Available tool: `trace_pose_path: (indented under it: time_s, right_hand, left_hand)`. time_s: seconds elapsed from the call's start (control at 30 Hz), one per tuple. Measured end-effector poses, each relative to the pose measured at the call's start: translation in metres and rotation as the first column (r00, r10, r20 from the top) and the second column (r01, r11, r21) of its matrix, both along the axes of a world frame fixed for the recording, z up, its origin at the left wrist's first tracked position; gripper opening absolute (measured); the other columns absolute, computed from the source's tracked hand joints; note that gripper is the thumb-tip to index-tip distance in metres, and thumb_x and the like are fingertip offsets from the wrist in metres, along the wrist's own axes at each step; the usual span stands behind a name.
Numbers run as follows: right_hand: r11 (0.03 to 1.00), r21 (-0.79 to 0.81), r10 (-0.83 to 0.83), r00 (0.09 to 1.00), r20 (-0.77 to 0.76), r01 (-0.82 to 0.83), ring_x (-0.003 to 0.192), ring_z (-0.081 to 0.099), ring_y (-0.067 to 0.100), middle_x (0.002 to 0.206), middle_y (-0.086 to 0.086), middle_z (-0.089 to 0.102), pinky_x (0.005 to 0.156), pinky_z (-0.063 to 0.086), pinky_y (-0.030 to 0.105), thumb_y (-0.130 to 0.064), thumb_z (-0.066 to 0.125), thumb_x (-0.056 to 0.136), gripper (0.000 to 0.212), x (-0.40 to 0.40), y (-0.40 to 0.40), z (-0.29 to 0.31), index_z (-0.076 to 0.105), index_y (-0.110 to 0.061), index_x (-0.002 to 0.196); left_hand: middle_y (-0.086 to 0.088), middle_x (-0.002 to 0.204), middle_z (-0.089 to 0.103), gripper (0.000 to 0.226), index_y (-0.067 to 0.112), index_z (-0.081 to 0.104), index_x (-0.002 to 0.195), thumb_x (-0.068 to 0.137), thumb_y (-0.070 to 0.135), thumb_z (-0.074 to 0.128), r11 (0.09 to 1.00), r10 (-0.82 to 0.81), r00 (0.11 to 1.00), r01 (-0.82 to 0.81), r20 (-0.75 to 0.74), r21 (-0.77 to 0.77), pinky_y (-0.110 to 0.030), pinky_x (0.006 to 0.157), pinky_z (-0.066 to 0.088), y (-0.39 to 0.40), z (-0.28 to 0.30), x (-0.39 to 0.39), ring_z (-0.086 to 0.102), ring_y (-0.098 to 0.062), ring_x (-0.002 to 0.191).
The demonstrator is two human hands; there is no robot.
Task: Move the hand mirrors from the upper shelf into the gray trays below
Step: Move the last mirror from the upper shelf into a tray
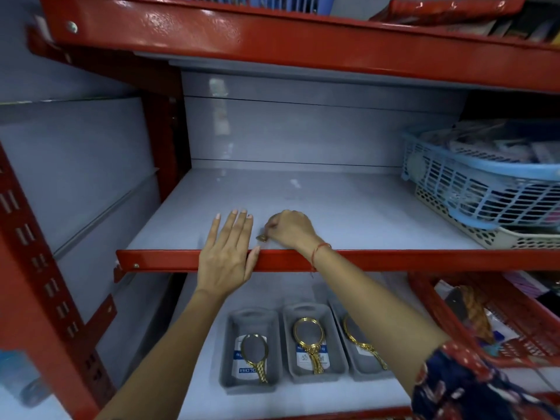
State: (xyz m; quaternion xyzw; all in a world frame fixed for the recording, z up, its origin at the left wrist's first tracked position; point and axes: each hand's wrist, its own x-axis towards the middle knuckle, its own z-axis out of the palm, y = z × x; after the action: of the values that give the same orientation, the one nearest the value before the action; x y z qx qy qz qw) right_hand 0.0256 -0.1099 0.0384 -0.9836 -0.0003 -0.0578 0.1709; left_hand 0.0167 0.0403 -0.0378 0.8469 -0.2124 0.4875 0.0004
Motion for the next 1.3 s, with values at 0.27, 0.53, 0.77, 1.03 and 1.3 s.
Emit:
trace_pose_path:
  time_s: [0.27, 0.53, 0.77, 1.03, 1.3]
  right_hand:
    - [0.958, 0.077, -0.28, 0.959, 0.049, 0.276, 0.092, 0.067, 0.03, 0.096, 0.013, 0.072, 0.069, 0.05, 0.026, -0.02, 0.07, 0.07, 0.028, 0.003, -0.043, -0.002, 0.074, -0.008, 0.095]
    - [0.943, 0.138, -0.256, 0.927, -0.273, 0.301, 0.056, 0.064, 0.017, 0.055, 0.005, 0.066, 0.062, 0.057, 0.026, -0.008, 0.08, 0.066, 0.023, 0.001, -0.066, 0.022, 0.06, -0.009, 0.056]
    - [0.703, 0.617, -0.084, 0.903, -0.421, 0.353, 0.065, 0.065, 0.014, 0.063, 0.007, 0.069, 0.083, 0.06, 0.026, 0.006, 0.069, 0.08, 0.01, -0.015, -0.075, 0.031, 0.069, 0.004, 0.089]
    - [0.351, 0.923, 0.23, 0.94, -0.25, 0.16, 0.077, 0.074, 0.011, 0.085, 0.003, 0.076, 0.072, 0.061, 0.021, 0.002, 0.068, 0.081, 0.017, -0.096, -0.087, 0.024, 0.072, -0.006, 0.095]
    - [0.392, 0.879, 0.357, 0.836, -0.417, 0.271, 0.087, 0.074, 0.017, 0.096, 0.01, 0.076, 0.077, 0.061, 0.025, 0.006, 0.068, 0.08, 0.023, -0.136, -0.084, -0.053, 0.07, -0.003, 0.102]
  left_hand:
    - [-0.014, 0.133, 0.059, 0.052, 0.001, 0.057, 0.129, 0.1, 0.034, 0.028, 0.998, -0.057, 0.995, 0.059, 0.084, -0.026, -0.047, 0.111, 0.034, 0.0, -0.003, 0.003, 0.053, -0.027, 0.128]
    - [-0.013, 0.132, 0.06, 0.051, 0.002, 0.059, 0.128, 0.1, 0.033, 0.029, 0.995, -0.08, 0.991, 0.085, 0.108, -0.043, -0.046, 0.11, 0.036, 0.0, -0.003, 0.003, 0.054, -0.026, 0.128]
    - [-0.012, 0.13, 0.062, 0.051, 0.002, 0.059, 0.127, 0.101, 0.033, 0.029, 0.997, -0.067, 0.992, 0.071, 0.108, -0.034, -0.046, 0.11, 0.036, 0.001, -0.004, 0.003, 0.053, -0.026, 0.128]
    - [-0.012, 0.131, 0.061, 0.049, 0.003, 0.058, 0.128, 0.1, 0.032, 0.032, 0.996, -0.079, 0.992, 0.083, 0.103, -0.041, -0.045, 0.112, 0.034, 0.001, -0.006, 0.003, 0.053, -0.026, 0.128]
    - [-0.013, 0.13, 0.062, 0.048, 0.002, 0.058, 0.128, 0.101, 0.031, 0.032, 0.995, -0.081, 0.994, 0.085, 0.072, -0.045, -0.045, 0.112, 0.035, 0.001, -0.007, 0.001, 0.052, -0.027, 0.128]
